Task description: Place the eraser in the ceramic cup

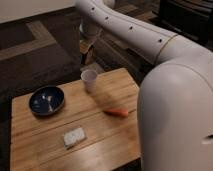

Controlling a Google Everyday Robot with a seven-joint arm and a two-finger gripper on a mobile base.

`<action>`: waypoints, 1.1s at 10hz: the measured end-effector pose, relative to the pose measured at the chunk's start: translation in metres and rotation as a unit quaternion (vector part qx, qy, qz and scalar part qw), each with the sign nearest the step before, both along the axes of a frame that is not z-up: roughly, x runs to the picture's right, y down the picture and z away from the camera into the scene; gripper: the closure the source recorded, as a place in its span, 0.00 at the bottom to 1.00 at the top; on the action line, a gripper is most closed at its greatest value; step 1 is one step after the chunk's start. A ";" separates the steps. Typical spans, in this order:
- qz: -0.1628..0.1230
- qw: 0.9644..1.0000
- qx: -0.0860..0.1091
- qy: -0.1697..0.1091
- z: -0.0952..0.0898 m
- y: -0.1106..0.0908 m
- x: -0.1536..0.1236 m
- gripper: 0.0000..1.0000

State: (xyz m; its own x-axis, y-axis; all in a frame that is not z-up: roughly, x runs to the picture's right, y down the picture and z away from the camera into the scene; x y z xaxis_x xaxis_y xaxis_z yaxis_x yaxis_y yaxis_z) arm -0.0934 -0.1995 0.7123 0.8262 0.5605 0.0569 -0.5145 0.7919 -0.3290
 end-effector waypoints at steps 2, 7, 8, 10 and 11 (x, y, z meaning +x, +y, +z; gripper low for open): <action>0.001 1.000 -0.020 0.012 0.003 0.015 0.006 1.00; 0.000 0.998 -0.051 0.030 0.013 0.036 0.009 1.00; -0.001 0.998 -0.059 0.031 0.019 0.041 0.007 1.00; -0.005 0.997 -0.071 0.033 0.029 0.047 0.006 1.00; -0.007 0.996 -0.077 0.037 0.036 0.049 0.007 1.00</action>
